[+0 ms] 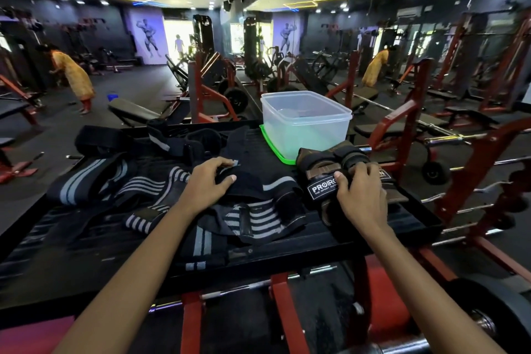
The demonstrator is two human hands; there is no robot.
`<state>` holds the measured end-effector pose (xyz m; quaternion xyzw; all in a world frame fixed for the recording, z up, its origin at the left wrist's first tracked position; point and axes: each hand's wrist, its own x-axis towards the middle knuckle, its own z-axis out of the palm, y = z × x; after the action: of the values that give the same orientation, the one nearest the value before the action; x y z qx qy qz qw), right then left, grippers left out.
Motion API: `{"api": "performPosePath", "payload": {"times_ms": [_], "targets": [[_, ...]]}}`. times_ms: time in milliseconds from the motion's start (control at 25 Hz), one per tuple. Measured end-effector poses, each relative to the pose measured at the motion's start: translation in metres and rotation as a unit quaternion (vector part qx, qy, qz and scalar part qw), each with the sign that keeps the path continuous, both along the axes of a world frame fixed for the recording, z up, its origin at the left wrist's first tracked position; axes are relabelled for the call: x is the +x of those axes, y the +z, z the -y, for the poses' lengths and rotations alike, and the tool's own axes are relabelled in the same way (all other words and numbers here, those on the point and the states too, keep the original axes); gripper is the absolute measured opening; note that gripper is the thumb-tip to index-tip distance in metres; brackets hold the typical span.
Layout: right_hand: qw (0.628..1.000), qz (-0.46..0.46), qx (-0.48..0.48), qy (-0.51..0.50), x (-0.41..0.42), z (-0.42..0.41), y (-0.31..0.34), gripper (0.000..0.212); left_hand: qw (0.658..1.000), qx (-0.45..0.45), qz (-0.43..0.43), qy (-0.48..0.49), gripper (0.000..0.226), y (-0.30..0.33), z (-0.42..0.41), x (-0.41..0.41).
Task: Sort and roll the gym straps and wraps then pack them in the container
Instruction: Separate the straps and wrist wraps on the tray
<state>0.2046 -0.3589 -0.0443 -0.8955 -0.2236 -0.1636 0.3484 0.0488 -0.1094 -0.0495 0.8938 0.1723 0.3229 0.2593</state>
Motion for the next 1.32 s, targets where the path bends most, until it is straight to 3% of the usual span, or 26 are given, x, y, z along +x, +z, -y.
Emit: {"api": "performPosePath", "payload": {"times_ms": [80,200,320,480,720,1080,1320], "targets": [[0.999,0.024,-0.034,-0.021,-0.004,0.001,0.002,0.038,1.0,0.005,-0.009,0.002,0.034,-0.001,-0.001,-0.001],[0.984,0.148,-0.081,-0.055,-0.005,0.0,0.002,0.032,1.0,0.003,0.005,0.001,0.032,0.0,-0.001,-0.002],[0.969,0.237,-0.077,-0.005,-0.003,-0.01,0.008,0.027,1.0,-0.007,0.015,-0.001,0.031,0.002,-0.001,-0.001],[0.97,0.142,-0.041,0.191,-0.007,-0.05,0.02,0.03,1.0,-0.003,0.01,-0.003,0.032,0.003,-0.005,-0.001],[0.928,0.073,-0.094,0.353,-0.013,-0.129,0.026,0.03,1.0,0.008,0.013,0.017,0.031,0.013,-0.015,-0.01],[0.901,0.056,-0.121,0.413,-0.032,-0.223,0.031,0.034,0.997,0.026,-0.043,0.057,0.034,0.011,-0.066,-0.027],[0.867,0.09,-0.234,0.431,-0.032,-0.24,-0.014,0.037,0.971,0.053,-0.221,0.071,0.033,-0.014,-0.088,-0.024]]}}
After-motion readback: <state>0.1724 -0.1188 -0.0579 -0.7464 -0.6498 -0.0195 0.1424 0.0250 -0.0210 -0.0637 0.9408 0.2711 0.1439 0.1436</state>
